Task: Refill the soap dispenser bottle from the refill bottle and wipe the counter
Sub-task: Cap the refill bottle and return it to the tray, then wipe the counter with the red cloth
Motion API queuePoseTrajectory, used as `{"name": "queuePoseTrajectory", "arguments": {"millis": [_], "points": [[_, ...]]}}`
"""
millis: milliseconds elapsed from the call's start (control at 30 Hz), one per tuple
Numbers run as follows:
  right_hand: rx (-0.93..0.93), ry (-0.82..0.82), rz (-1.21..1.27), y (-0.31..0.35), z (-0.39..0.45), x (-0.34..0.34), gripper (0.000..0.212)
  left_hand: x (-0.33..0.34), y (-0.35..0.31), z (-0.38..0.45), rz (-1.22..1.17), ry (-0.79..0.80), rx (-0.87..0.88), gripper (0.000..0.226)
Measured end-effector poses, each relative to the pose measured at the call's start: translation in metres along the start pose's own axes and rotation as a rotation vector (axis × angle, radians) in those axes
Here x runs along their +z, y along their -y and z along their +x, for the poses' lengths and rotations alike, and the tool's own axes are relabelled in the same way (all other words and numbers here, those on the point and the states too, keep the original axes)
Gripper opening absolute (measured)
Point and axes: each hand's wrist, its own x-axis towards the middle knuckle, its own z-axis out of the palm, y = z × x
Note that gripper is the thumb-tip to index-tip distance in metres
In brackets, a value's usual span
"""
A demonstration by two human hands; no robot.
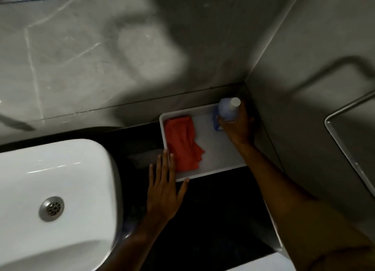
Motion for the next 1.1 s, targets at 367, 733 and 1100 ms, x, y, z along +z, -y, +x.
{"name": "queuePoseTrajectory", "arguments": {"millis": [367,733,1100], "points": [[-0.165,-0.166,0.030,0.008,-0.034,-0.013,0.099,-0.004,-0.007,0.002,-0.002,0.044,-0.043,0.091],[-0.226,0.702,-0.498,0.028,-0.097,0.094,0.086,-0.003,-0.012,0.002,-0.040,0.047,-0.066,0.092],[-0.223,0.397,-0.522,0.047,-0.102,0.081,0.043,-0.015,-0.014,0.000,-0.051,0.090,-0.054,0.084]]}}
